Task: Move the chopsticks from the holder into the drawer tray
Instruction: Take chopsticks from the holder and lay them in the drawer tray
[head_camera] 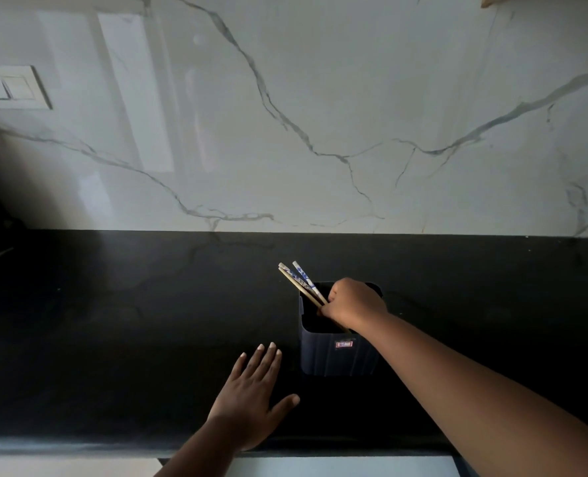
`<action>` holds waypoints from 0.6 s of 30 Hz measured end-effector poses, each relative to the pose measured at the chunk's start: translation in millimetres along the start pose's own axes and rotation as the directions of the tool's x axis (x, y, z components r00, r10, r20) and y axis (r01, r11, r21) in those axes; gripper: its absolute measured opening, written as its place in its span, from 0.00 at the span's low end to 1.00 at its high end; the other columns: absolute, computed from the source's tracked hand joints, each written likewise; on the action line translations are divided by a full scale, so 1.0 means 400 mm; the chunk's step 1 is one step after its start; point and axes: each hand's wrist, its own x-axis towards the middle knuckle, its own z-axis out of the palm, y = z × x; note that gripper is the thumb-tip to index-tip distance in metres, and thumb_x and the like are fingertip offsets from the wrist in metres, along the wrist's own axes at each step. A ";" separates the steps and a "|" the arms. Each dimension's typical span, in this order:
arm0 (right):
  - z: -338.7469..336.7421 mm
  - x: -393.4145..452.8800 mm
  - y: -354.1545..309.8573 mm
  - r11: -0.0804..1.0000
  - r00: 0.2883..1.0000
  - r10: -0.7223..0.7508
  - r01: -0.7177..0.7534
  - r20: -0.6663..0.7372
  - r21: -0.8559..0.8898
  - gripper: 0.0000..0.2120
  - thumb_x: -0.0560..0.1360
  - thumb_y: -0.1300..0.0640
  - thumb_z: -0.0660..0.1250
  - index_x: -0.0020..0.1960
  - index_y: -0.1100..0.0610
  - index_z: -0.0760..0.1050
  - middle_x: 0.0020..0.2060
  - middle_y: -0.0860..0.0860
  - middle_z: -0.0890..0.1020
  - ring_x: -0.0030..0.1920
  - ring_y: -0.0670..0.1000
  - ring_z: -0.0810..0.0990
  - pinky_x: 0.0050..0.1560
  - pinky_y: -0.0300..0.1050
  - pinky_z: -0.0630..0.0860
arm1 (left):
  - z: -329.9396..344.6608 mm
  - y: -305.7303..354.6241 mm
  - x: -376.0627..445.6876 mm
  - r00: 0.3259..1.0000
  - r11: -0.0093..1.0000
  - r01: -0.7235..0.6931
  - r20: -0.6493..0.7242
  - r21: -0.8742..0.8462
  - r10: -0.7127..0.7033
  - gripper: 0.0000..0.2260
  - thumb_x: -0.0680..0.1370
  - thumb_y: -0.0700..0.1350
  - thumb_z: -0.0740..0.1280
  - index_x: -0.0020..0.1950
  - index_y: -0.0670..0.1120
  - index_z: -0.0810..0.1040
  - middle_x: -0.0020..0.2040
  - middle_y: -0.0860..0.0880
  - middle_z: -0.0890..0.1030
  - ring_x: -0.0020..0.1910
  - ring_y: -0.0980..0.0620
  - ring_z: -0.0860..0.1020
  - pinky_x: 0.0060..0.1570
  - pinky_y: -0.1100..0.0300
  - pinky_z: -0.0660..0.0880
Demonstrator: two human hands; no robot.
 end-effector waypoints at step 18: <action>0.012 -0.015 0.007 0.997 0.996 -0.078 0.077 -0.038 -0.008 0.04 0.70 0.60 0.67 0.41 0.56 0.81 0.37 0.53 0.83 0.39 0.55 0.83 0.33 0.42 0.71 | -0.012 -0.001 0.003 0.999 0.999 -0.003 0.054 -0.034 0.005 0.44 0.70 0.75 0.36 0.78 0.50 0.37 0.76 0.56 0.33 0.74 0.54 0.29 0.63 0.64 0.21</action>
